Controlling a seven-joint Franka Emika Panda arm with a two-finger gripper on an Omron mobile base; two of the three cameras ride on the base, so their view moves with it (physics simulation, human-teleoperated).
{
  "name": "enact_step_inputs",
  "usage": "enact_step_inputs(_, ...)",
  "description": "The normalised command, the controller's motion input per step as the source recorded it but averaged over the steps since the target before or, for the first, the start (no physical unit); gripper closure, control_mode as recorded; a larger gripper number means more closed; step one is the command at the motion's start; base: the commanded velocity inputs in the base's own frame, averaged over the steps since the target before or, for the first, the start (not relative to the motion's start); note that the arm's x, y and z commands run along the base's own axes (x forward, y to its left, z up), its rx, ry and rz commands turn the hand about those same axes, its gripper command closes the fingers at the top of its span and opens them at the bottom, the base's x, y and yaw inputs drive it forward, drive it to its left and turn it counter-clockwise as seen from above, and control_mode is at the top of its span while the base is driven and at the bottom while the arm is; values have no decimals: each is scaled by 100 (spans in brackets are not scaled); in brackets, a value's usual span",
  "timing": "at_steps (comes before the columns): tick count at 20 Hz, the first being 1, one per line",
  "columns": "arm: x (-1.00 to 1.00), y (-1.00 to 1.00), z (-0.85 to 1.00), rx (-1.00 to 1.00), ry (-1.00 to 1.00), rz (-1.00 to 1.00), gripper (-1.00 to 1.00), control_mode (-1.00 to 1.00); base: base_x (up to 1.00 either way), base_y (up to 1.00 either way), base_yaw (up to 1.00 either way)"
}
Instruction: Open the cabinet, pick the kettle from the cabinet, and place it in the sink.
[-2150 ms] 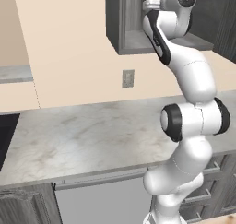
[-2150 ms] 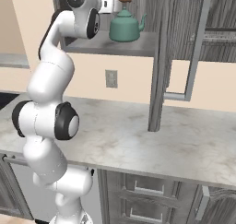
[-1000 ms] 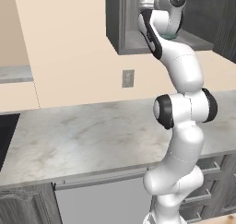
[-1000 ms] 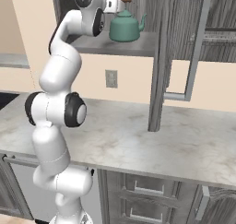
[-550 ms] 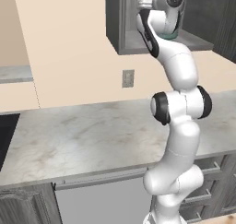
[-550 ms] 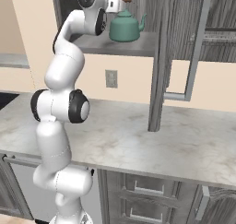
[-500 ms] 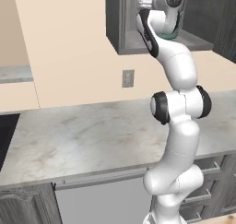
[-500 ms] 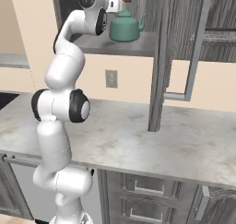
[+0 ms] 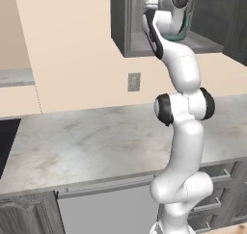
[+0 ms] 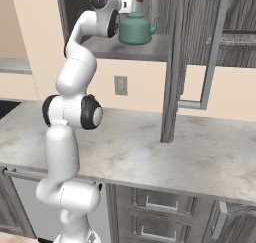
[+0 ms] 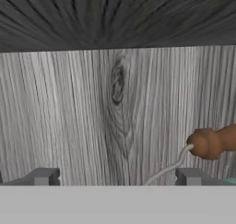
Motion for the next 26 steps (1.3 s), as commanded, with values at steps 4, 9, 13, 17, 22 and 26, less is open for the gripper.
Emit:
enact_step_inputs(4,24,-1,0,0,0,0,-100,-100,0,0,0)
enact_step_inputs(9,23,0,1,0,0,0,-100,-100,0,0,0)
enact_step_inputs(13,9,0,0,0,0,0,-100,-100,0,0,0)
enact_step_inputs(17,2,0,0,0,0,0,-100,-100,0,0,0)
enact_step_inputs(22,1,0,2,0,0,0,-100,-100,0,0,0)
enact_step_inputs(26,4,0,0,0,0,0,-100,-100,0,0,0)
